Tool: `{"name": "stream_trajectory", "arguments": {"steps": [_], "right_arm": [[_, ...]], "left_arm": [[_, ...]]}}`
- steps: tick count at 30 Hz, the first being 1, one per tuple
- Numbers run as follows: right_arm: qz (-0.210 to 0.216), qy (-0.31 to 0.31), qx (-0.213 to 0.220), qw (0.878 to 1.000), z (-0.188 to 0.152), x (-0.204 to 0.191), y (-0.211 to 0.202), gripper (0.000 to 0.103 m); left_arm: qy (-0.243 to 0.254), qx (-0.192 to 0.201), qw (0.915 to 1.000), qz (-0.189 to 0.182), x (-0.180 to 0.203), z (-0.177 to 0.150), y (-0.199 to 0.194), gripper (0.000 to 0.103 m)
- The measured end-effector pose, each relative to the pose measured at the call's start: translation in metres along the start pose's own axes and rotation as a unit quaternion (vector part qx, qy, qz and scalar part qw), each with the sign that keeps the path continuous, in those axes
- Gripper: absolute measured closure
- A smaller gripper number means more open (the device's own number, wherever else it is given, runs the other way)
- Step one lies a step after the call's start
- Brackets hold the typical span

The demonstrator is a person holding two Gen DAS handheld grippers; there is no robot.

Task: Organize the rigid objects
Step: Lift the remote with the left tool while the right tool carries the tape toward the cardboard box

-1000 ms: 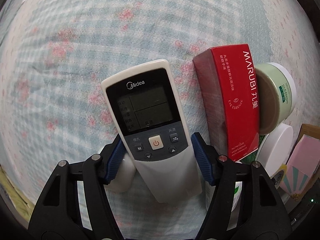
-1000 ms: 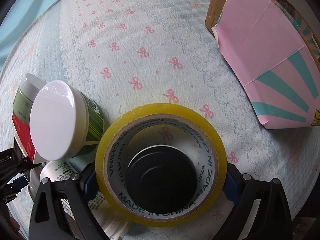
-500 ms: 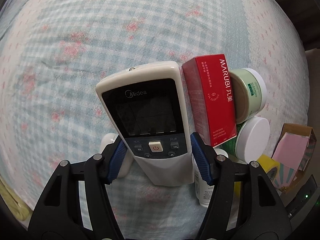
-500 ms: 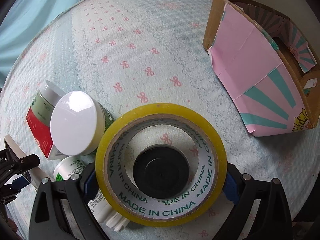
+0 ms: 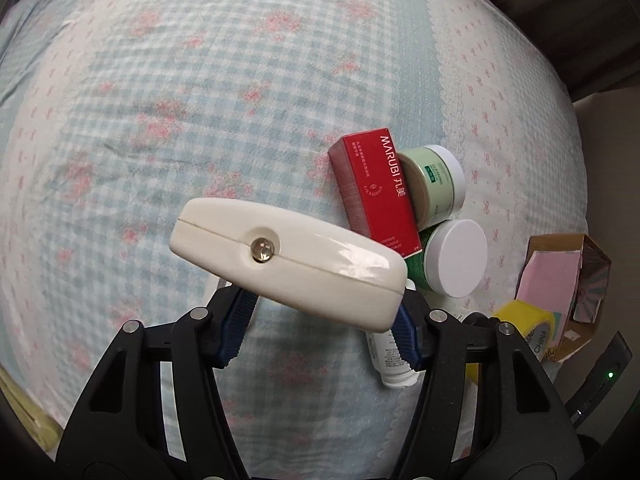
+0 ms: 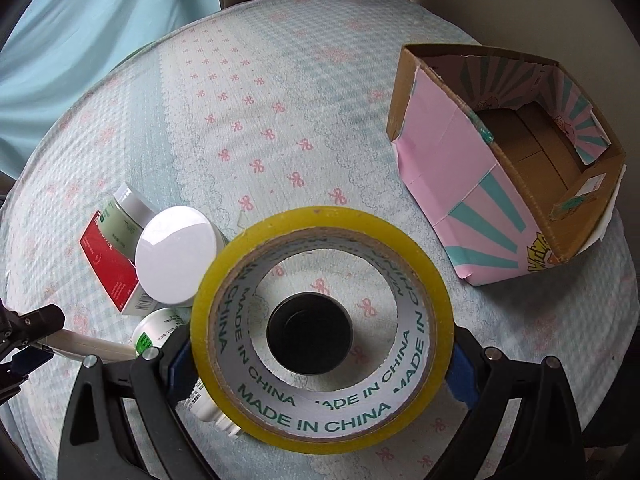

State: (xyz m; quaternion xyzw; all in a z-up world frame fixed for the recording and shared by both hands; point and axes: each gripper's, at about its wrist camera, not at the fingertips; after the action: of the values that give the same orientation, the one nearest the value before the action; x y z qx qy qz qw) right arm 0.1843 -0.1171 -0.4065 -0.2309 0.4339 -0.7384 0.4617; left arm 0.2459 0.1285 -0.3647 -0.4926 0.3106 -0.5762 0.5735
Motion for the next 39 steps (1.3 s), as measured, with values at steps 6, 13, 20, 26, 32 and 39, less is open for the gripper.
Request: {"name": "stream_trajectory", "arguments": {"steps": [6,13,20,26,32,39], "right_arm": [[0.004,-0.006,0.019,1.0,0.0,0.002,-0.015,0.007],[0.013,-0.007,0.04,0.999,0.009,0.008,-0.047,0.007],[0.027,-0.003,0.074,0.997,0.063,0.034,-0.103,0.007],[0.031,-0.011,0.107,0.994,0.115,0.087,-0.133,0.007],[0.022,-0.021,0.118,0.993,0.161,0.156,-0.146,0.007],[0.007,-0.052,0.096,0.994,0.2,0.228,-0.126,0.007]], "left_arm": [[0.004,0.022,0.9997,-0.011,0.014,0.004,0.001,0.048],[0.011,0.044,0.9985,-0.031,0.029,0.008,-0.029,0.048],[0.06,0.07,0.9935,-0.068,0.08,0.02,-0.083,0.048],[0.094,0.1,0.9855,-0.1,0.153,0.027,-0.121,0.048],[0.109,0.11,0.9788,-0.134,0.236,0.022,-0.14,0.048],[0.146,0.089,0.9704,-0.17,0.333,-0.001,-0.124,0.048]]}}
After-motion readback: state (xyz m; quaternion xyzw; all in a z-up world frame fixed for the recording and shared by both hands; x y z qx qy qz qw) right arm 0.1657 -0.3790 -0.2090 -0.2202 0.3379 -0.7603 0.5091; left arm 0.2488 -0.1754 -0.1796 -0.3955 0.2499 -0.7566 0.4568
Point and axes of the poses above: each gripper's, at about its wrist camera, not at the fingertips, and y roughly the way its jaws point, x to its right, z to its top, and after that the axes turned 12 degrees about x, right-handed
